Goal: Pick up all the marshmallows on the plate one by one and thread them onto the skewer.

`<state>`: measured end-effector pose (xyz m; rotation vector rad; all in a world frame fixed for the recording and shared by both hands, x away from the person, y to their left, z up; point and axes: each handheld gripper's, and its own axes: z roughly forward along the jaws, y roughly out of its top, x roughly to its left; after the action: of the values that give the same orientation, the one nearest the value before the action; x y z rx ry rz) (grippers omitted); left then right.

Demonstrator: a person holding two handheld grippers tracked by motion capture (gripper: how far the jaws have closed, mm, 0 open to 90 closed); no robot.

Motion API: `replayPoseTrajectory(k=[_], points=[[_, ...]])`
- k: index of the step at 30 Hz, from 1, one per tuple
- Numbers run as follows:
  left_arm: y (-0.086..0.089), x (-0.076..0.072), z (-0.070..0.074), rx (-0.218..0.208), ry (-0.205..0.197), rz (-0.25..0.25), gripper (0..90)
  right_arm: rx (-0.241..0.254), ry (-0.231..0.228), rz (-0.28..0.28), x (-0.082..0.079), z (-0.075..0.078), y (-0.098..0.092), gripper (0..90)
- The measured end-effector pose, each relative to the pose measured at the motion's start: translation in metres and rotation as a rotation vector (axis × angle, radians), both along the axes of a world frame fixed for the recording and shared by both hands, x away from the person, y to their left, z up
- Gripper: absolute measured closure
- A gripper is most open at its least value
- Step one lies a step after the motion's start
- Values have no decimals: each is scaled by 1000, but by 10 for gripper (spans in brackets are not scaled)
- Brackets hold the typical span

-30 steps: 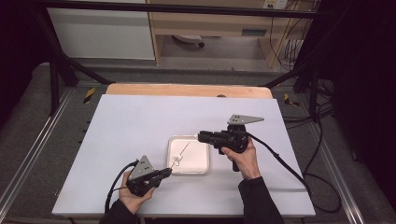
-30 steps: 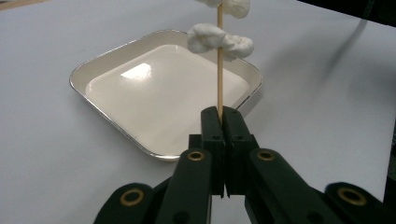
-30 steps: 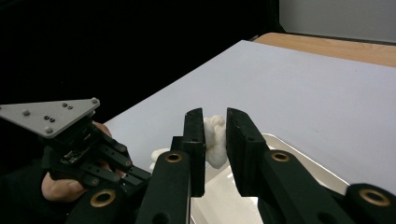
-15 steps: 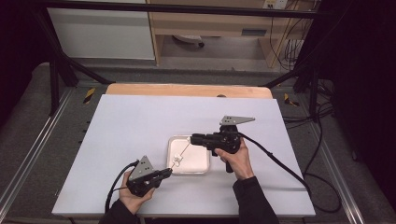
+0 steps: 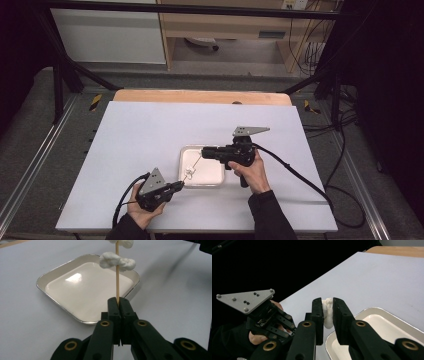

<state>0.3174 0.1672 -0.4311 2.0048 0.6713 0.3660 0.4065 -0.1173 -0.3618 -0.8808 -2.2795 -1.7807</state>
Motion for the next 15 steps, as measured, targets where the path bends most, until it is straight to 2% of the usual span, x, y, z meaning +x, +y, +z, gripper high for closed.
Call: replayPoseTrajectory(k=[15], points=[[-3,-1,0,66,-22,-14,894,-21,22,56,-3,-6,4,812]])
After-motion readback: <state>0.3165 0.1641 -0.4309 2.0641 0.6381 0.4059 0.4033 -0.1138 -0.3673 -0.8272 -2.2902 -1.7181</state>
